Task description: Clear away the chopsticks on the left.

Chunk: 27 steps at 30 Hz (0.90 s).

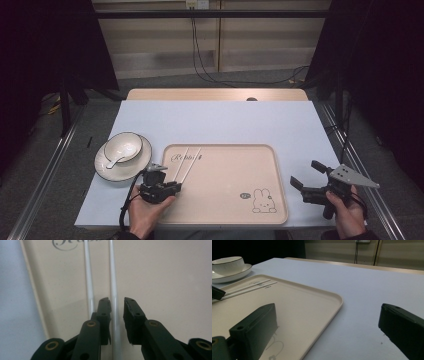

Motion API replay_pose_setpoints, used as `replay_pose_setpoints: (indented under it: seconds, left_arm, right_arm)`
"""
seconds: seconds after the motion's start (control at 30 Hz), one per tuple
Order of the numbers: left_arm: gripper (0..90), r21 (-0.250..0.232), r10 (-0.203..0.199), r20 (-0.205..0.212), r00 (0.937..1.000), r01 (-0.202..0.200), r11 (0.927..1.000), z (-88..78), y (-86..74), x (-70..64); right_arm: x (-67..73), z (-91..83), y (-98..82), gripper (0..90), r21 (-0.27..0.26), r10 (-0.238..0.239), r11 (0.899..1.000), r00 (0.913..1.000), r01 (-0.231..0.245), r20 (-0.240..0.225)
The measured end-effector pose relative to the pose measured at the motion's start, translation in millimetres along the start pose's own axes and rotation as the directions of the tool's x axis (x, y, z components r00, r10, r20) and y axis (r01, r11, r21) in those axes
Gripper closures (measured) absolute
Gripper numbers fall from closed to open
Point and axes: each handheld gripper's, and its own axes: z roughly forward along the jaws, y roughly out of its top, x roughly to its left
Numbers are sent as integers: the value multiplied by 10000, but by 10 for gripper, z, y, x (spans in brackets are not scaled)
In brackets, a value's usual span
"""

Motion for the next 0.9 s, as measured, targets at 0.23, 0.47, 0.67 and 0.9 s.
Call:
replay_pose_setpoints:
  seconds: [0.23,0.47,0.67,0.9]
  left_arm:
    - [480,-1038,1040,1202,9873,-917,9904,-139,30,-40]
    - [141,-2172,2393,1204,9635,-2096,9533,-370,-8,-81]
    - [22,-2857,2896,1183,9498,-2468,9260,-632,-88,58]
    - [22,-3198,3091,1049,9452,-2622,9105,-883,-251,376]
  right_arm:
    - [10,-4,4,14,-79,50,10000,10000,-50,-37]
    - [8,-4,5,14,-95,-46,9999,10000,45,-59]
    - [7,-11,4,14,-95,-6,10000,10000,6,-37]
    - [11,-5,5,14,-95,-27,10000,10000,27,18]
